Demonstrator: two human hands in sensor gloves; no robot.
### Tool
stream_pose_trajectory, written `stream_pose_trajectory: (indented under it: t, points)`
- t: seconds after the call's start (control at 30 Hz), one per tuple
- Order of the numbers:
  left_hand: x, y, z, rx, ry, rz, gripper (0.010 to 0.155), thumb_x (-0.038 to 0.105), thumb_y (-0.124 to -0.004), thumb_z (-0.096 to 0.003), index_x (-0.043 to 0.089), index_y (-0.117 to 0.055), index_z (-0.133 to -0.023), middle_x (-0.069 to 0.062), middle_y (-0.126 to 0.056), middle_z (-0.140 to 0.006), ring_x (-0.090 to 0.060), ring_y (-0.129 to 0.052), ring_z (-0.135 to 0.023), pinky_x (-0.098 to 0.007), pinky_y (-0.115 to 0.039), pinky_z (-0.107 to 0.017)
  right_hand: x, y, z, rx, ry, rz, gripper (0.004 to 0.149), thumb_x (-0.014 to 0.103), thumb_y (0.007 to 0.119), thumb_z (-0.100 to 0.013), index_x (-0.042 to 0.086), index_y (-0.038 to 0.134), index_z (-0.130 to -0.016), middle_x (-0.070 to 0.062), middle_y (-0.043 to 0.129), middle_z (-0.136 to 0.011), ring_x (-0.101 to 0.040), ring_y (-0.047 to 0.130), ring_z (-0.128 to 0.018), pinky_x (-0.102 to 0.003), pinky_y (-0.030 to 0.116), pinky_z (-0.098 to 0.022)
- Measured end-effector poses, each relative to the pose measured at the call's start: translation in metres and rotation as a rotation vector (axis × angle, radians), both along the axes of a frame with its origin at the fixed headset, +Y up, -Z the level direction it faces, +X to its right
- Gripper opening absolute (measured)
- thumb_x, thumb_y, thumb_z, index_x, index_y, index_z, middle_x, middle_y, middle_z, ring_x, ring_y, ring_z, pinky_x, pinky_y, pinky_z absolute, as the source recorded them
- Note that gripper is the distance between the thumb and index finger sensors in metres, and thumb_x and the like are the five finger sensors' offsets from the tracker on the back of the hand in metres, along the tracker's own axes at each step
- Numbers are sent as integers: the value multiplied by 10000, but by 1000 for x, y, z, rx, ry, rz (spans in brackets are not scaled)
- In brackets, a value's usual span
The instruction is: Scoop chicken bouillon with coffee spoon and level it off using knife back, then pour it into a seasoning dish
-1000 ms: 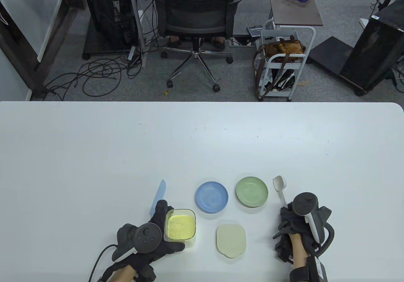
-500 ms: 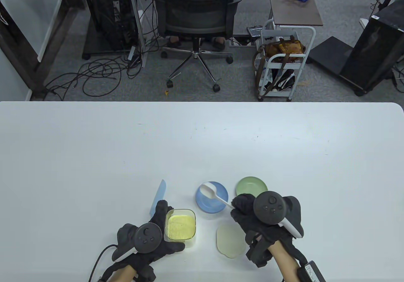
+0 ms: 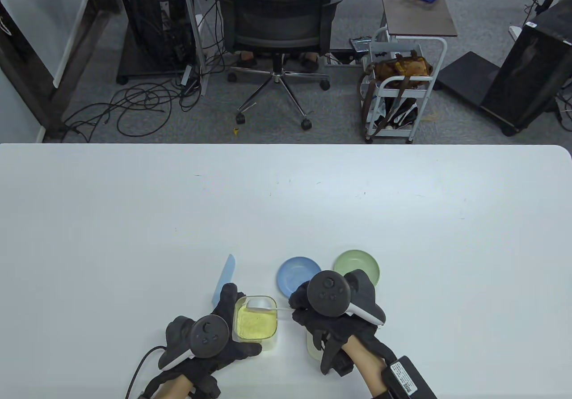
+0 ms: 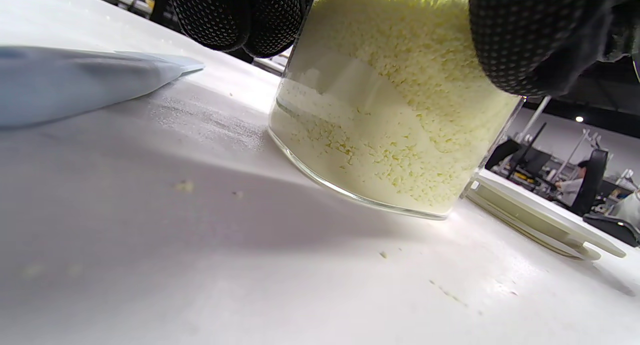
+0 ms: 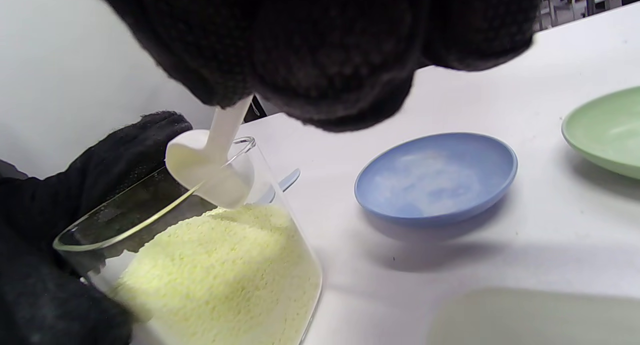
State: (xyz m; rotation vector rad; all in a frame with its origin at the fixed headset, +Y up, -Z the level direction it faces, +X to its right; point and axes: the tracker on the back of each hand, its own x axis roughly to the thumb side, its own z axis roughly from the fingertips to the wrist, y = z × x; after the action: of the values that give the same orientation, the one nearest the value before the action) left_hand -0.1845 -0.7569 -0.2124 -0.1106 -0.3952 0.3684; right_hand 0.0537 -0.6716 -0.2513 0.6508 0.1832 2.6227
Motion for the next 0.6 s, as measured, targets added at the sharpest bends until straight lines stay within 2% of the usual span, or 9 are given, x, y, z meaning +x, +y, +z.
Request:
stream_pose_trajectory:
  t: [0.17, 0.4, 0.5, 0.6]
  points:
    - [0, 0, 0, 0, 0, -1, 1309, 628, -899, -282, 31, 6, -1015, -148, -512, -1086, -305, -722, -1007, -417, -680, -694, -15, 2, -1, -46, 12, 49, 346, 180, 930, -329, 98, 856, -658, -239, 825, -763, -192, 938, -226, -488, 771, -337]
    - [0, 0, 0, 3, 2, -5, 1308, 629, -898, -281, 31, 2, -1017, -147, -516, -1085, -303, -726, -1005, -417, -682, -693, -34, 3, -5, -235, 57, 91, 361, 179, 895, -342, 22, 870, -667, -295, 874, -681, -120, 905, -75, -423, 812, -188]
    - [0, 0, 0, 4, 3, -6, 1309, 630, -899, -277, 33, 1, -1018, -147, -517, -1085, -303, -726, -1004, -417, -682, -692, -33, -4, -10, -305, 46, 69, 361, 213, 853, -362, -15, 872, -642, -315, 917, -563, -47, 890, -9, -370, 841, -119]
    - [0, -1, 0, 5, 3, -3, 1307, 628, -900, -278, 34, 0, -1019, -147, -517, -1084, -306, -726, -1003, -417, -682, -693, -29, -16, -15, -430, 43, 19, 371, 242, 792, -401, -56, 857, -612, -281, 944, -382, 10, 869, 47, -323, 852, -60]
